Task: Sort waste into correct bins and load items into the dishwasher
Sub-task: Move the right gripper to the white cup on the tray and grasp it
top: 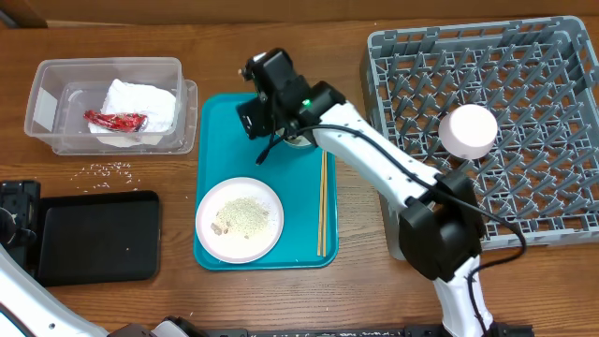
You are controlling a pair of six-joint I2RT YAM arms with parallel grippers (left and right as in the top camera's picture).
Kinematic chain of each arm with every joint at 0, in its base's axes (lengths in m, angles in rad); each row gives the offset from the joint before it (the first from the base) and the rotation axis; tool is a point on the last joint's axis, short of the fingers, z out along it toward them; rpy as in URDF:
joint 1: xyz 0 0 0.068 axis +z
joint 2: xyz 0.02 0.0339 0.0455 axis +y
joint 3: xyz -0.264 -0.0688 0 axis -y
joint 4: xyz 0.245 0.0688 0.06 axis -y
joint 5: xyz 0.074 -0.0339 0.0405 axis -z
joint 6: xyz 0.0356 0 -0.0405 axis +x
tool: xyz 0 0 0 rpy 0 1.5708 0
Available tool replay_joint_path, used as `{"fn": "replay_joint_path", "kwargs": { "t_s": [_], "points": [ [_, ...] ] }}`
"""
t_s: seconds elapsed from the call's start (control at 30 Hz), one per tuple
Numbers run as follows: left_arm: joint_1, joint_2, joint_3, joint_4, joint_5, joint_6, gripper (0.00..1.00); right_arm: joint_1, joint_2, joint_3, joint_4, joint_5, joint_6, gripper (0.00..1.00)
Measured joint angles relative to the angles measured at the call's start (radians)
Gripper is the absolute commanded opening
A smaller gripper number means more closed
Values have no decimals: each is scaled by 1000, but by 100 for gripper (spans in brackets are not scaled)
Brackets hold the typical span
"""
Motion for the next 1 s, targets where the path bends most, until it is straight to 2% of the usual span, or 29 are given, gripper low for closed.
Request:
{"fn": "replay_joint_path", "kwargs": {
  "t_s": [0.17,0.5,0.6,0.87,1.0],
  "points": [
    [0,0,0,0,0,0,100,0,2,-3,18,10,-1,66],
    [0,0,0,0,0,0,100,0,28,-3,-8,158,0,62],
    [0,0,0,0,0,0,100,0,58,-3,-23,183,0,51],
    [0,0,0,0,0,0,100,0,84,-3,-27,206,-3,35],
    [0,0,0,0,0,0,100,0,85,-3,-32,209,-2,20]
  ]
}}
